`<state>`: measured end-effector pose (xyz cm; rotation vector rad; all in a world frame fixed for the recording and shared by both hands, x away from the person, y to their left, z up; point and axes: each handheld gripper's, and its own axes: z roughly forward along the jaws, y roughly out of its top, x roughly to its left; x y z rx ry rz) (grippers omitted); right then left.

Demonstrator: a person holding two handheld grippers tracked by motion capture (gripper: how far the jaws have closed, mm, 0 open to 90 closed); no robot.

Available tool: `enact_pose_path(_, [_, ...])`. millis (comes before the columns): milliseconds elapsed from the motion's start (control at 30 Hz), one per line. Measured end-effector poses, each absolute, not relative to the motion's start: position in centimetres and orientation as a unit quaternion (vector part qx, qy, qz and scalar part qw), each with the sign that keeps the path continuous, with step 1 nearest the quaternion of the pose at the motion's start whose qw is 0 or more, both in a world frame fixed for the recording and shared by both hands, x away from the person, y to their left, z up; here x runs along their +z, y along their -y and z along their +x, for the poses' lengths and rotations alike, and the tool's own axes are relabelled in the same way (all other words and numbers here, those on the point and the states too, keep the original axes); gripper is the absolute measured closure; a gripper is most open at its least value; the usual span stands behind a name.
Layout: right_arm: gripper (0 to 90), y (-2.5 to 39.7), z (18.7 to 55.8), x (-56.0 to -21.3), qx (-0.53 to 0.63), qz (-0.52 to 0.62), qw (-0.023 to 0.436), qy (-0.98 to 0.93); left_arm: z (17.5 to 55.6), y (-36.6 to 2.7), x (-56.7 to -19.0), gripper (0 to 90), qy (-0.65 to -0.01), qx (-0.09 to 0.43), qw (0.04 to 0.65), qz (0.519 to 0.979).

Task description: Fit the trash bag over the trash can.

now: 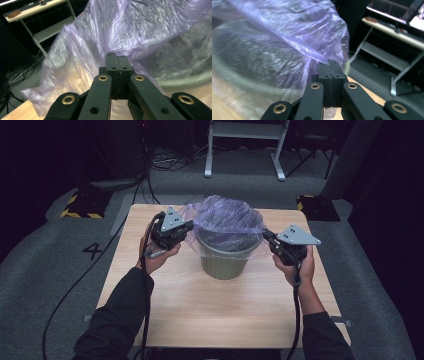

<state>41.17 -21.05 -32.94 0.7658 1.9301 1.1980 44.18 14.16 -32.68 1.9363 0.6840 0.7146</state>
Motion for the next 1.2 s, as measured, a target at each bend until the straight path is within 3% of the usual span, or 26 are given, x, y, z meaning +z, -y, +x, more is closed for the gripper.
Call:
enact_pose_path(333, [90.0, 22.4, 45.3, -34.2, 0.442, 0.372, 0.31, -0.755, 46.9, -15.4, -34.3, 89.6, -0.314, 0.272, 0.447, 0.792])
enact_pose_path(600, [90.0, 22.7, 45.9, -35.3, 0.441, 0.387, 0.302, -0.751, 47.6, -16.1, -36.1, 88.2, -0.335, 0.253, 0.442, 0.793])
enact_pose_path(633, [90.0, 23.0, 45.9, -35.5, 0.444, 0.387, 0.299, -0.751, 47.5, -16.3, -36.2, 80.3, -0.335, 0.252, 0.447, 0.79])
enact_pose_path(667, [90.0, 23.0, 45.9, -35.5, 0.444, 0.387, 0.299, -0.751, 47.4, -16.5, -36.3, 80.3, -0.335, 0.251, 0.453, 0.787])
enact_pose_path(767, [90.0, 23.4, 45.5, -35.6, 0.452, 0.383, 0.296, -0.749, 46.3, -17.3, -36.2, 68.3, -0.333, 0.256, 0.47, 0.777])
enact_pose_path(1000, [90.0, 23.9, 44.1, -35.5, 0.464, 0.364, 0.291, -0.753, 43.1, -18.5, -35.4, 30.3, -0.309, 0.245, 0.511, 0.764])
enact_pose_path(1200, [90.0, 23.6, 43.0, -35.1, 0.47, 0.345, 0.283, -0.762, 39.5, -17.6, -35.8, 19.9, -0.25, 0.259, 0.514, 0.779])
